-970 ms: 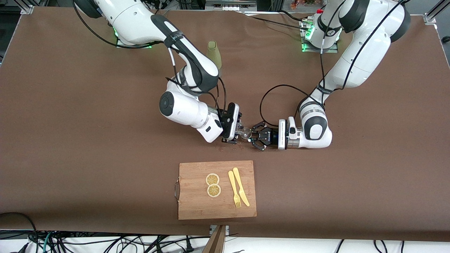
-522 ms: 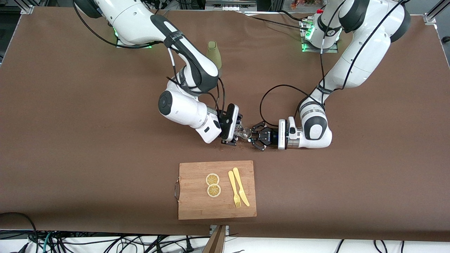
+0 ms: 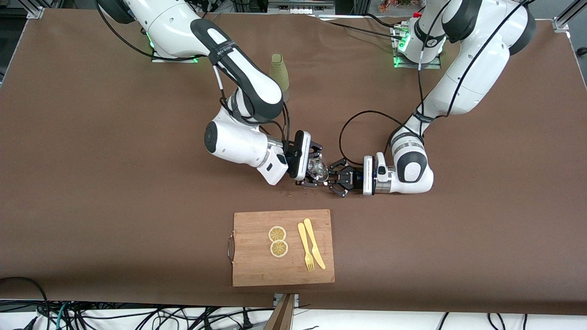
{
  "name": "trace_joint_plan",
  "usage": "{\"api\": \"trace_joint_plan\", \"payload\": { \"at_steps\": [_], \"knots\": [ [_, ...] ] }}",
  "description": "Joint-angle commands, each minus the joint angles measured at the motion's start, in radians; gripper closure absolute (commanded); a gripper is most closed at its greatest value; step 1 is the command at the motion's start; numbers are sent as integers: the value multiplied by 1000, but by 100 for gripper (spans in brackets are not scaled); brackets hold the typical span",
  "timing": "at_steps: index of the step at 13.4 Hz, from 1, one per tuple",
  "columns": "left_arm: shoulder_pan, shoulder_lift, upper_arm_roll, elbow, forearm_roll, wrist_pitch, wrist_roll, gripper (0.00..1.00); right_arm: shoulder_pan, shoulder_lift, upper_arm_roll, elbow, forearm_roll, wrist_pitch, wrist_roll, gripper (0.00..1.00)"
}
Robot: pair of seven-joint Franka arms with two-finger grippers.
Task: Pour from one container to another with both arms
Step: 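Carry the jigger and glass back and lower them onto the table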
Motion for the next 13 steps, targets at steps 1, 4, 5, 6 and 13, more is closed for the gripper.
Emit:
{"api": "trace_joint_plan", "payload": {
  "at_steps": [1, 4, 5, 6, 13],
  "knots": [
    [-9, -12, 2, -16, -40, 17, 64, 100, -17, -24, 11, 1, 39, 0, -33, 100],
    [4, -17, 11, -19, -32, 8, 84, 100, -37, -48, 12, -2, 61, -35, -39, 100],
    [11, -21, 29, -23, -31, -7, 102, 100, -53, -57, 11, -2, 76, -69, -62, 100],
    [17, -24, 58, -26, -31, -47, 108, 100, -74, -65, 11, -4, 99, -113, -102, 100],
    [212, -49, 158, -29, 141, -292, 162, 100, -348, -124, -1, -122, 213, -488, -387, 100]
  ]
}}
